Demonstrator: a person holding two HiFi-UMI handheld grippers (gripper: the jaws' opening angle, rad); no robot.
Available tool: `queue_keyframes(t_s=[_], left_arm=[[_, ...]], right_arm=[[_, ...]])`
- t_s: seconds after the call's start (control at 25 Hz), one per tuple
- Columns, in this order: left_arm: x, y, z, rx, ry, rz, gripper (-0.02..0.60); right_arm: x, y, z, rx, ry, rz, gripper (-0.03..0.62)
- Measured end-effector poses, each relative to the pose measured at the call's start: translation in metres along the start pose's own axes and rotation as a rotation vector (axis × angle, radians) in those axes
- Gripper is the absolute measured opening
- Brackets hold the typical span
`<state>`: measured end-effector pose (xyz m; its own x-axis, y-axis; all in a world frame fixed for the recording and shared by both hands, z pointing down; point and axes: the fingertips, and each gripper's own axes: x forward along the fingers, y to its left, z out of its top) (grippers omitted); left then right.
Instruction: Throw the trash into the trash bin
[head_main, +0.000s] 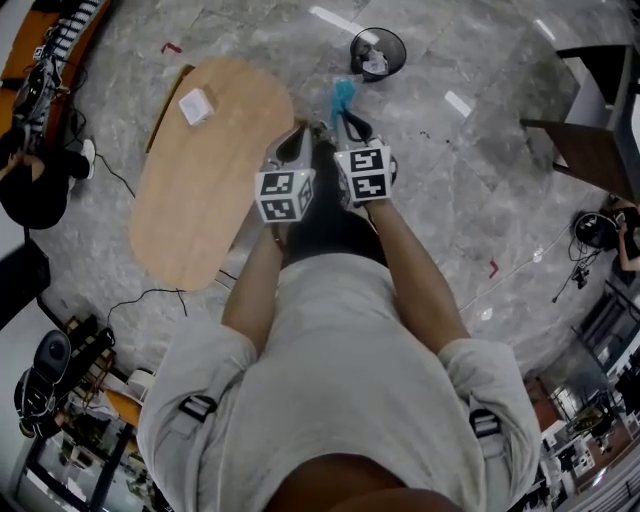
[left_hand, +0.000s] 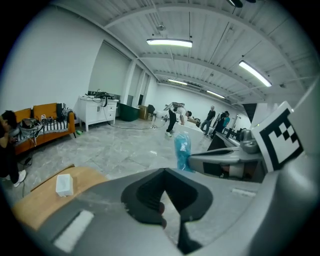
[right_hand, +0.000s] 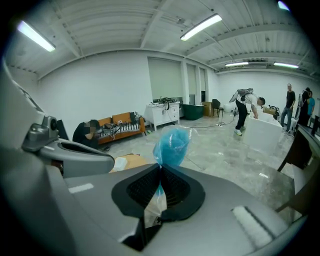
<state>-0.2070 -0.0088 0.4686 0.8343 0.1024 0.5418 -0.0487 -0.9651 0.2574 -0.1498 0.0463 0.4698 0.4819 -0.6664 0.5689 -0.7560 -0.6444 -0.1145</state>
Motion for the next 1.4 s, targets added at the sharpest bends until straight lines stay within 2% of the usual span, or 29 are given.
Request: queue_keyframes(t_s=[0.2, 0.48, 0.68, 0.96, 1.08, 1.28, 1.4], left_arm=[[0.061, -0.005, 0.023, -0.001, 0.016, -0.048, 0.018], [0.152, 0.010, 0.069, -0.028, 0.023, -0.074, 0.019], [0.203, 0.025, 0.080, -0.051, 0.041, -0.079, 0.019], [0.288, 0.044, 0.080, -0.036, 0.076, -0.081, 0.019], [0.323, 0.044, 0.067, -0.034, 0.099, -0.070, 0.020], [0.366, 0.041, 0.038, 0.015, 0.168, -0.078, 0.018], [0.383, 0.052, 0.021, -0.020, 0.190, -0.054, 0.019]], right_arm=[[0.030, -0.047, 0.017, 0.009, 0.018, -0.029, 0.018], [0.093, -0.100, 0.043, -0.047, 0.071, 0.011, 0.018], [0.136, -0.139, 0.050, -0.051, 0.100, 0.012, 0.018], [0.196, -0.197, 0.042, -0.045, 0.117, 0.005, 0.018], [0.215, -0.220, 0.020, -0.013, 0.135, 0.016, 0.018], [0.247, -0.241, -0.026, 0.068, 0.165, 0.069, 0.018], [0.271, -0.245, -0.043, 0.060, 0.182, 0.101, 0.018]])
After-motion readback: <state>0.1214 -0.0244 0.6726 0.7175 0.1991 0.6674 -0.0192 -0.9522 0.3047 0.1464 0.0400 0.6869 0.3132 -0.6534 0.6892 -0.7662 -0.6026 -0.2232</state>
